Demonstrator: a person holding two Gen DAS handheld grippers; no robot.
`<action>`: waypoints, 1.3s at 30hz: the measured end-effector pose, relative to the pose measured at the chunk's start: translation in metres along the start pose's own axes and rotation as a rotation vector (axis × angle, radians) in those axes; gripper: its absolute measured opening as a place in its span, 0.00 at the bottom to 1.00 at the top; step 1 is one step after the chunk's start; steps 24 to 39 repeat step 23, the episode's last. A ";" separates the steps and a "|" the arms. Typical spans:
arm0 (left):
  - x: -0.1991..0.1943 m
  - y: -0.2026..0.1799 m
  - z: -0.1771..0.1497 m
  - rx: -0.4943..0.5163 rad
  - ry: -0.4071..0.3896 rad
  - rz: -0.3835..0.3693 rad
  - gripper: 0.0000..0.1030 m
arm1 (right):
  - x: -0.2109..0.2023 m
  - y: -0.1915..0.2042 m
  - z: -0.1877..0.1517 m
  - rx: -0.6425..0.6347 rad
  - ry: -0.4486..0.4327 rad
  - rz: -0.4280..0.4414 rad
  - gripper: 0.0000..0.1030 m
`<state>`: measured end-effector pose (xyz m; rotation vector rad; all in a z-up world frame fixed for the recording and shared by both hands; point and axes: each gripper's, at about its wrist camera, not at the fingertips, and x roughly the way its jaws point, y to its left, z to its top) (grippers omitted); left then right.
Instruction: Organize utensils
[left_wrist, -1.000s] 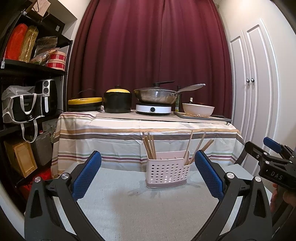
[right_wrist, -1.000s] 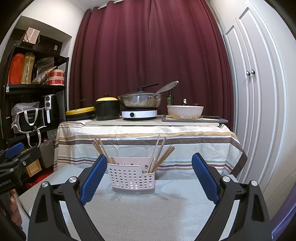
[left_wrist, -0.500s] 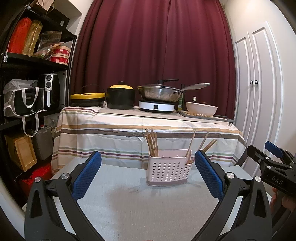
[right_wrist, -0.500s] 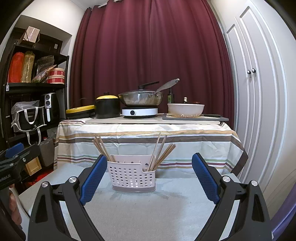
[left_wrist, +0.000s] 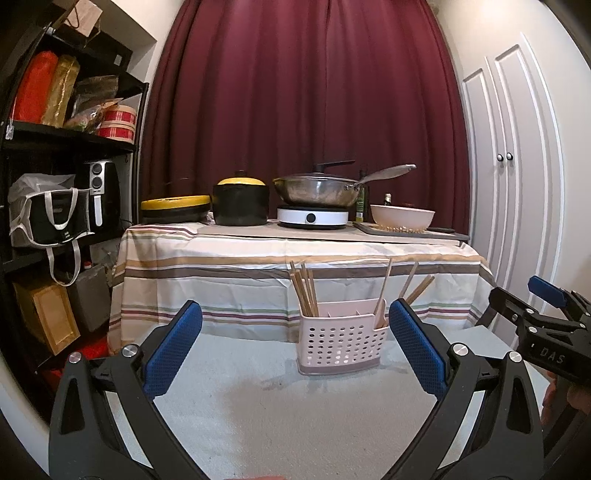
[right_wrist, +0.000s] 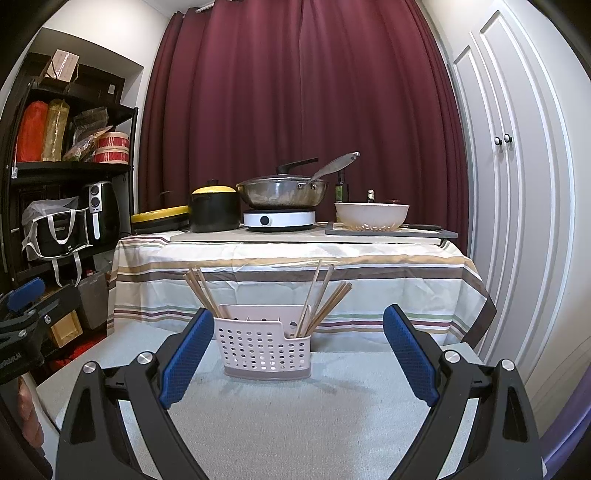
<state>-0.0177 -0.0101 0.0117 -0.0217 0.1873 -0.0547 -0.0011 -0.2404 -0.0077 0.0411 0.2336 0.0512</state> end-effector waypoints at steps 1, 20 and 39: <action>0.001 -0.001 0.000 -0.002 0.006 -0.009 0.96 | 0.001 0.001 0.000 0.000 0.002 0.000 0.87; 0.026 0.006 -0.007 -0.084 0.085 -0.095 0.96 | 0.012 -0.002 -0.008 0.007 0.035 -0.012 0.87; 0.038 0.008 -0.015 -0.085 0.126 -0.066 0.96 | 0.018 -0.003 -0.013 0.008 0.052 -0.019 0.87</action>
